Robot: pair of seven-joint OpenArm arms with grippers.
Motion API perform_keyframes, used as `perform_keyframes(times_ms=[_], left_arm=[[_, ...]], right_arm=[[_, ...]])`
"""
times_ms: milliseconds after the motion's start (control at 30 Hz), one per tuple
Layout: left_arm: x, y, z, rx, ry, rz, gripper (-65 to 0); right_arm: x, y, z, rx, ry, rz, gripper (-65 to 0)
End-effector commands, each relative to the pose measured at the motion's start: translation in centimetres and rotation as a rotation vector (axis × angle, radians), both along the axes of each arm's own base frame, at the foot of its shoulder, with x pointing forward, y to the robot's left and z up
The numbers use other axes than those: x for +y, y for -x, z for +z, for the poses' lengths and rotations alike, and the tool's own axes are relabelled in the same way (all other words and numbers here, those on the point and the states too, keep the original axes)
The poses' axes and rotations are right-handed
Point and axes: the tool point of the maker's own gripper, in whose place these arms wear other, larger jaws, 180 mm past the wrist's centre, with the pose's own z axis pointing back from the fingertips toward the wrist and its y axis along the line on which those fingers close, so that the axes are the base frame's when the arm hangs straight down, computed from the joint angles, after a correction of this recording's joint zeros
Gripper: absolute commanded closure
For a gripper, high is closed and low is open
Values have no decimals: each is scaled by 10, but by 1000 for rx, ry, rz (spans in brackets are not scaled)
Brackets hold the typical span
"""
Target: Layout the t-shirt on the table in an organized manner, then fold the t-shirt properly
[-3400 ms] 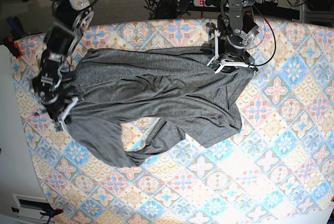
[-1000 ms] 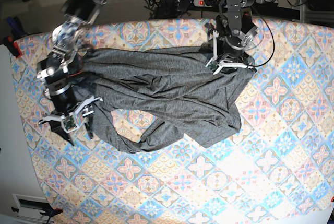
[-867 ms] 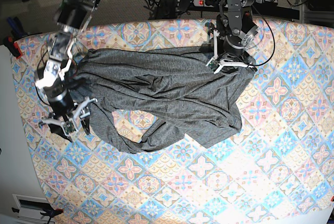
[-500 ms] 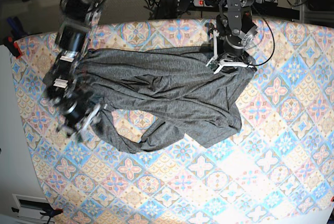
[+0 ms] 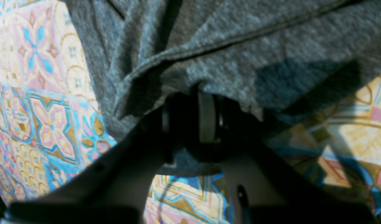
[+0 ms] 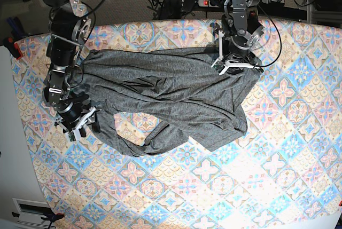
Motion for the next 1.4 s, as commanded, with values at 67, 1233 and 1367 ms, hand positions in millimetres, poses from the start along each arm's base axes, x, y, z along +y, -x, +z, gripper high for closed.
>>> perform_keyframes(times_ms=[67,1233,1367], left_arm=[[1,-7,8,-35,2,4,-108],[-19,-26,54,-173,64,39,-113],[-19,-27,54,-175,64,39,-112]], right_arm=[[0,-11,16,-50,-11,4,-329],[40,61,126,-399,445,92,0],[41,79,137,-466,405,56,0]])
